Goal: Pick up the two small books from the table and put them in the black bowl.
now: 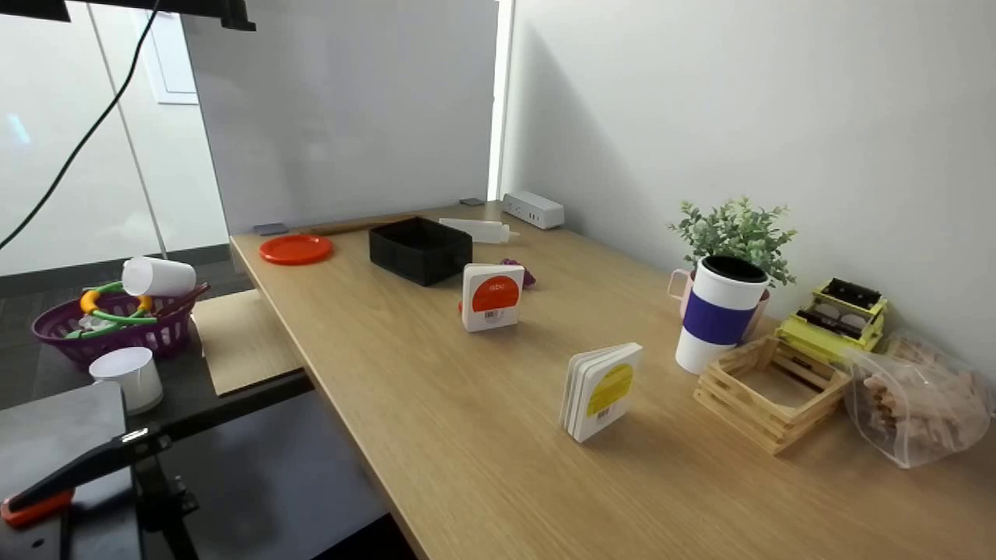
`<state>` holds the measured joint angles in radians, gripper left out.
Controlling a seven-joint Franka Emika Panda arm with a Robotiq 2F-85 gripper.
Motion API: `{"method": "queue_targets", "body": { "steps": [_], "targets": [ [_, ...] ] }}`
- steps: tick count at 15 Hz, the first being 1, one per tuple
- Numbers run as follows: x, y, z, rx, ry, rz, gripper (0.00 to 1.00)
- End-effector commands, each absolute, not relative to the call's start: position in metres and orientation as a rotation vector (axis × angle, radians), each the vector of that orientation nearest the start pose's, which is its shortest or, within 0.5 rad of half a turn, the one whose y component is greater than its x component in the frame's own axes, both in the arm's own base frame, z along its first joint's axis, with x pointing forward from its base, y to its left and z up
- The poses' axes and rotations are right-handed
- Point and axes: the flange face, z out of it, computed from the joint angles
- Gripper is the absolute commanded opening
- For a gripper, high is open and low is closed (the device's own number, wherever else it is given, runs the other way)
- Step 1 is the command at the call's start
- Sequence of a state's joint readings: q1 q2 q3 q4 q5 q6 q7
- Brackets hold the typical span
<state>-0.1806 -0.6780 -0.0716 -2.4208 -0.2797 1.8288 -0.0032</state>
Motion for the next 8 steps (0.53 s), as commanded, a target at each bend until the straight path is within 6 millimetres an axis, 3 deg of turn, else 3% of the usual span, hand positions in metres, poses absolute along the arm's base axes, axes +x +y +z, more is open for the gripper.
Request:
{"method": "queue_targets", "body": {
  "steps": [1,4,8],
  "targets": [
    [0.359,-0.113,0.542,-3.339,0.050,-0.110,1.00],
    [0.383,-0.101,0.525,-3.275,-0.213,-0.144,1.00],
    [0.418,-0.080,0.483,-3.143,-0.508,-0.081,1.00]
  ]
}}
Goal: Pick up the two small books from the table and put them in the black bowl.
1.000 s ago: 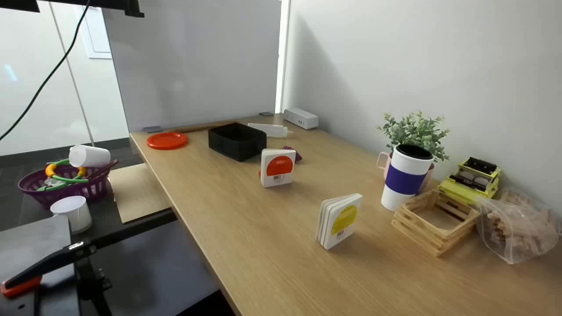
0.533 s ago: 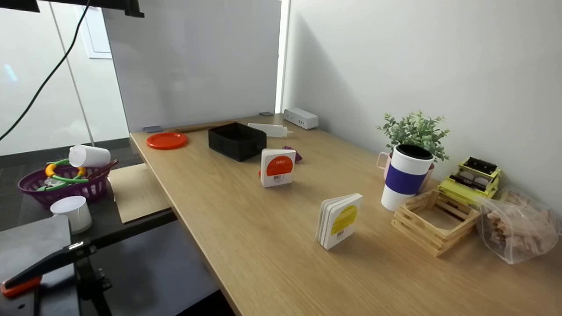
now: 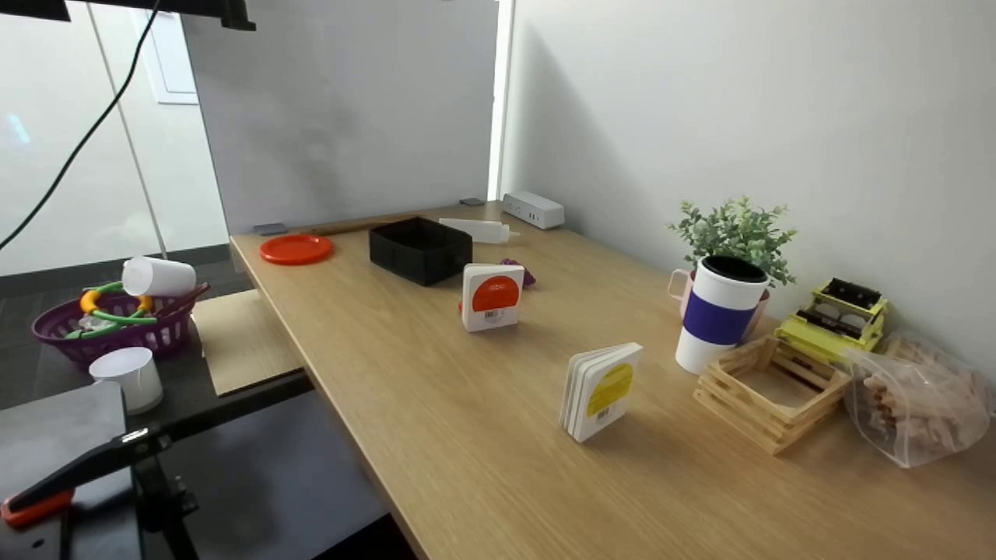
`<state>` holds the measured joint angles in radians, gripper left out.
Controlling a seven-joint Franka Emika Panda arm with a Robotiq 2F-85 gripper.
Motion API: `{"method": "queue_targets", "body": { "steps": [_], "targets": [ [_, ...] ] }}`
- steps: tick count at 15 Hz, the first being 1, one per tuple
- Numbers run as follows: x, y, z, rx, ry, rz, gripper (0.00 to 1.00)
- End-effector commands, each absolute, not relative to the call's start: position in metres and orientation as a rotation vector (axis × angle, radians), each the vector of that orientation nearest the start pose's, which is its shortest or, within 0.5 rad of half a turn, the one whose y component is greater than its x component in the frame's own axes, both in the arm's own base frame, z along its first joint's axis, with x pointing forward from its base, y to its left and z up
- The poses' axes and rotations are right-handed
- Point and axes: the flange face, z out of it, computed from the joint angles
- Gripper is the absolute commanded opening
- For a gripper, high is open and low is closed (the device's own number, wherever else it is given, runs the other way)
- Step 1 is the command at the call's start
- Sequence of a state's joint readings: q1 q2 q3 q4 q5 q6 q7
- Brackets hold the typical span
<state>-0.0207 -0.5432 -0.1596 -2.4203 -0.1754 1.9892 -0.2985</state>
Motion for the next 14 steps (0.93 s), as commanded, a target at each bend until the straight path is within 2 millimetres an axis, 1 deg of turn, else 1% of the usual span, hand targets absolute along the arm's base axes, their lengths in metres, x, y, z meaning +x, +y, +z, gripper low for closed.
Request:
{"method": "queue_targets", "body": {
  "steps": [1,3,4,5,6,7,10,11,14],
  "targets": [
    [0.425,-0.076,0.470,-3.115,-0.571,-0.035,1.00],
    [0.437,-0.071,0.442,-3.088,-0.685,0.072,1.00],
    [0.440,-0.070,0.432,-3.076,-0.739,0.127,1.00],
    [0.423,-0.069,0.448,-3.110,-0.645,0.061,1.00],
    [0.427,-0.068,0.436,-3.097,-0.679,0.103,1.00],
    [0.431,-0.068,0.429,-3.090,-0.695,0.130,1.00],
    [0.435,-0.067,0.426,-3.102,-0.706,0.124,1.00],
    [0.436,-0.068,0.423,-3.108,-0.681,0.118,1.00],
    [0.444,-0.076,0.401,-3.098,-0.627,0.134,1.00]
  ]
}}
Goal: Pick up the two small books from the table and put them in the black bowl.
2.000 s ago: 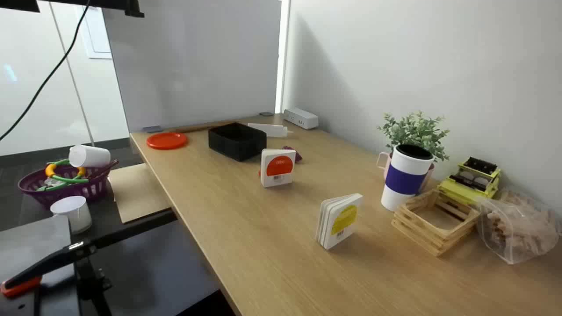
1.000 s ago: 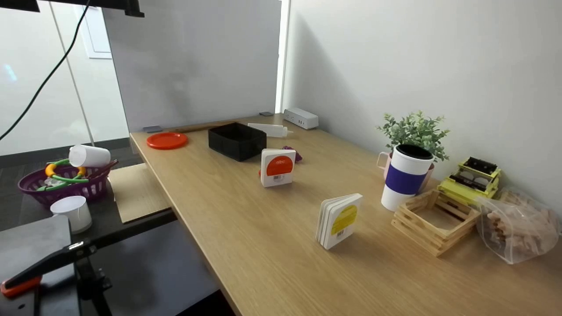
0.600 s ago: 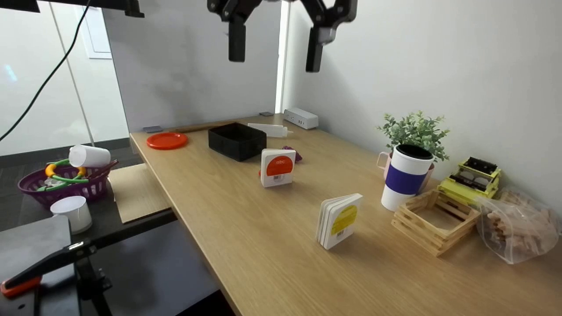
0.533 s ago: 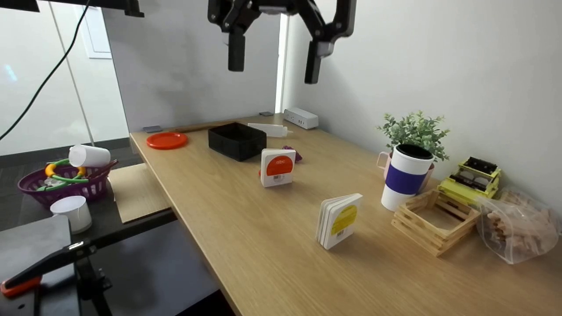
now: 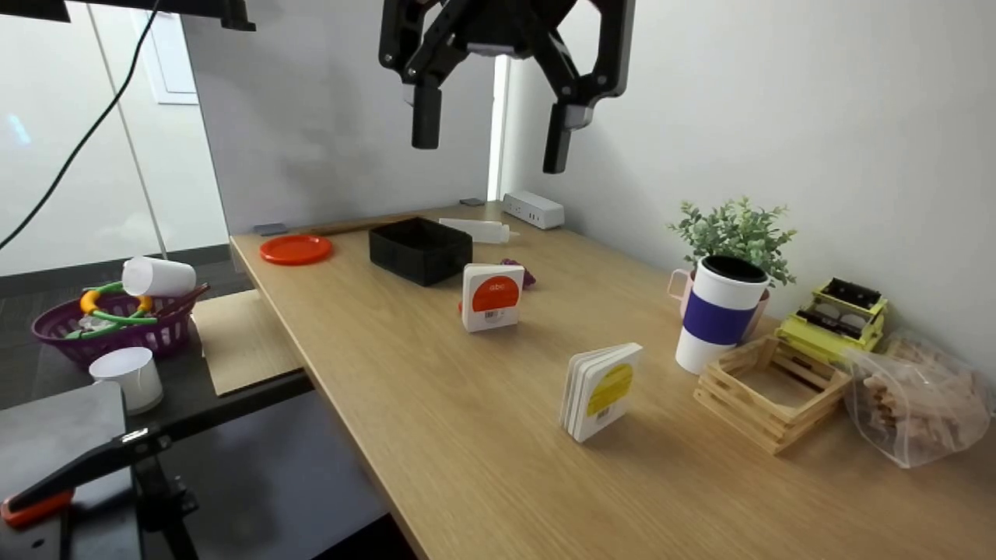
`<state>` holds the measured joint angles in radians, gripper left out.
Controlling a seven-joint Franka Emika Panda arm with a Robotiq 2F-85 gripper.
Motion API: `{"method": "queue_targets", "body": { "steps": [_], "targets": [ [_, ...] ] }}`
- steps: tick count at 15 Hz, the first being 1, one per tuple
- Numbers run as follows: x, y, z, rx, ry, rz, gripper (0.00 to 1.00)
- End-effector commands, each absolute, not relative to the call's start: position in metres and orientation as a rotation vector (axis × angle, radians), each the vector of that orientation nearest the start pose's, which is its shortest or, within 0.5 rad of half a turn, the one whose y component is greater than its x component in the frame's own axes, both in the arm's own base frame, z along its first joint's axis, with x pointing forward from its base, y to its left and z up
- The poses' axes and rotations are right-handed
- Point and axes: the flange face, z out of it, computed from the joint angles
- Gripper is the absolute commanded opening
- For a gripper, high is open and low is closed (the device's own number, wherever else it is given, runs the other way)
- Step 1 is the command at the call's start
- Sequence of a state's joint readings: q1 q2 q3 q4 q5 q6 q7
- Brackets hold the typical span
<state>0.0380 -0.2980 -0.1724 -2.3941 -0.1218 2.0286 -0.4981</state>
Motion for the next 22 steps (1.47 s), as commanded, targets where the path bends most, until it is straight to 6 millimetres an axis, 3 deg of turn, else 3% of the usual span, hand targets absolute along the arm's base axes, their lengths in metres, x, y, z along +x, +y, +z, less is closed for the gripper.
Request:
{"method": "queue_targets", "body": {
  "steps": [1,9,16,19,20,22],
  "targets": [
    [0.446,-0.079,0.394,-3.093,-0.608,0.137,1.00],
    [0.460,-0.105,0.327,-3.044,-0.489,0.128,1.00],
    [0.473,-0.116,0.312,-3.021,-0.441,-0.088,1.00],
    [0.479,-0.114,0.298,-3.013,-0.479,0.005,1.00],
    [0.473,-0.112,0.310,-3.027,-0.442,-0.030,1.00],
    [0.474,-0.110,0.300,-3.023,-0.451,-0.001,1.00]
  ]
}}
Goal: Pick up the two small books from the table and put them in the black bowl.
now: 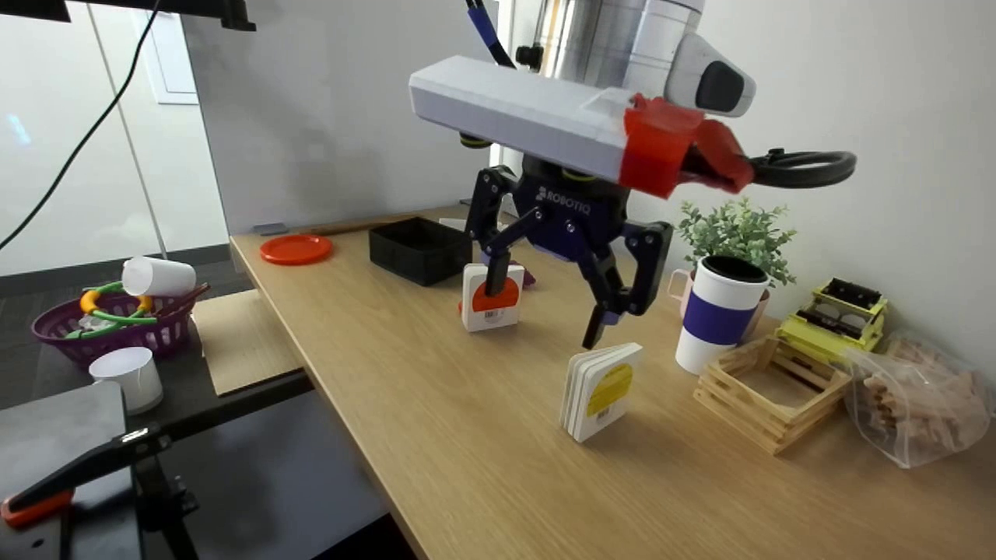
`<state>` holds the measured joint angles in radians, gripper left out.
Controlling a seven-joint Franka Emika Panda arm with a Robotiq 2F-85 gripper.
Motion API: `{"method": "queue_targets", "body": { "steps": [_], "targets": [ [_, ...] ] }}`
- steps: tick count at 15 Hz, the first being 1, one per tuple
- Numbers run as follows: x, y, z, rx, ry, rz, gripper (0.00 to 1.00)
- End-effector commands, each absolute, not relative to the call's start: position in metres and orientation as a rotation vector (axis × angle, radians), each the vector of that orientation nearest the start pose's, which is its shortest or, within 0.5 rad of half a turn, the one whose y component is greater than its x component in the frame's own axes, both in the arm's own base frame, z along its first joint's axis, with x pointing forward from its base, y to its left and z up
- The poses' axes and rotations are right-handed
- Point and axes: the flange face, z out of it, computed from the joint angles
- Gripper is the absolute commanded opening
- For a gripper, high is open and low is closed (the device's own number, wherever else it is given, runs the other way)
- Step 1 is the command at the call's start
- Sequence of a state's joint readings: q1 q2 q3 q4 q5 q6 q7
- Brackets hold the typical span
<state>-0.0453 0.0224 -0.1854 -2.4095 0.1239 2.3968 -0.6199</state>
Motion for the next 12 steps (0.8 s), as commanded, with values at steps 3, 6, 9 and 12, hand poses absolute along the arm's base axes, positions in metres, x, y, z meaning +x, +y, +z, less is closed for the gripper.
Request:
{"method": "queue_targets", "body": {
  "steps": [3,6,9,12],
  "targets": [
    [0.469,-0.114,0.302,-3.031,-0.395,-0.011,1.00],
    [0.478,-0.116,0.290,-3.025,-0.451,0.049,1.00],
    [0.491,-0.112,0.271,-2.981,-0.595,0.123,1.00],
    [0.507,-0.103,0.256,-2.935,-0.689,0.098,1.00]
  ]
}}
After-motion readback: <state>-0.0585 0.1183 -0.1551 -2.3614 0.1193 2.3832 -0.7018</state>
